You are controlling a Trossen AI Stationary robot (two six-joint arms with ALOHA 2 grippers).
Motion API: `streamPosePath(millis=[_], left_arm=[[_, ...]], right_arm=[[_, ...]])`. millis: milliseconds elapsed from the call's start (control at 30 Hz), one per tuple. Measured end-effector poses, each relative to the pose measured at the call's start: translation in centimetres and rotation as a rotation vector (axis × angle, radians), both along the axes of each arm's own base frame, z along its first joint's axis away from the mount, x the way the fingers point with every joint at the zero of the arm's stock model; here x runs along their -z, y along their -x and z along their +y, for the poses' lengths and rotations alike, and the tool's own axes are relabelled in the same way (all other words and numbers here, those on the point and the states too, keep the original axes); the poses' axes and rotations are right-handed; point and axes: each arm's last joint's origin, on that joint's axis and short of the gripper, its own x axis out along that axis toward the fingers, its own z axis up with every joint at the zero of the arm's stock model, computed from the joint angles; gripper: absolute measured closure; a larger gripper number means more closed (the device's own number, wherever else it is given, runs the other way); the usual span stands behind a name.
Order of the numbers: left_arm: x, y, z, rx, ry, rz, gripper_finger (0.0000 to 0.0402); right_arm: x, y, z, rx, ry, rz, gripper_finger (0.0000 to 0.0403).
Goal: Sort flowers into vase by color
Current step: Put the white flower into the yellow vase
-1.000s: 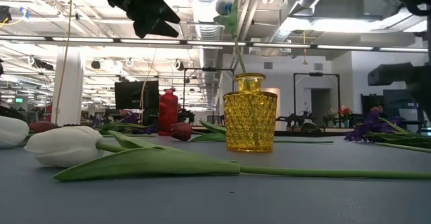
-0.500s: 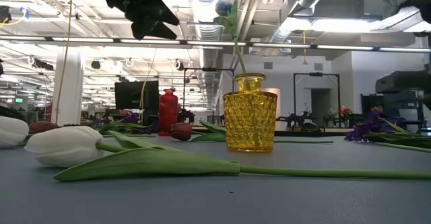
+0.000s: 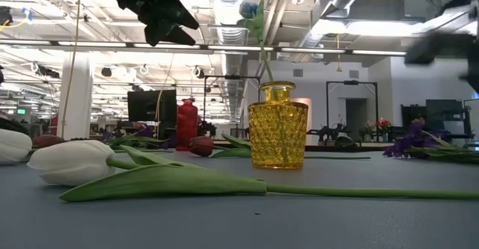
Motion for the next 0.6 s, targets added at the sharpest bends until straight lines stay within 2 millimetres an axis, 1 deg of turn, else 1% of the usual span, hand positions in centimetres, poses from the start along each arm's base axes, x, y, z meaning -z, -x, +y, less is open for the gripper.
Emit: streamPosePath(millis=[167, 267, 367, 500, 600], left_arm=[[0.0, 0.0, 0.0, -0.007, 0.0, -0.001, 0.0139], [0.0, 0.0, 0.0, -0.007, 0.0, -0.001, 0.0139], [0.0, 0.0, 0.0, -0.007, 0.0, -0.002, 0.0139], [0.0, 0.0, 0.0, -0.004, 0.002, -0.002, 0.0139], [0.0, 0.0, 0.0, 0.005, 0.007, -0.004, 0.0139]], right_arm=[[-3.5, -1.9, 0.0, 0.112, -0.054, -0.047, 0.0384], [-5.5, -3.1, -0.5, 0.236, -0.147, -0.054, 0.0384], [-7.3, -3.8, -1.3, 0.355, -0.249, -0.073, 0.0385], [-9.7, -3.5, -2.9, 0.482, -0.363, -0.156, 0.0385], [-12.0, -2.9, -4.2, 0.55, -0.467, -0.272, 0.0385]])
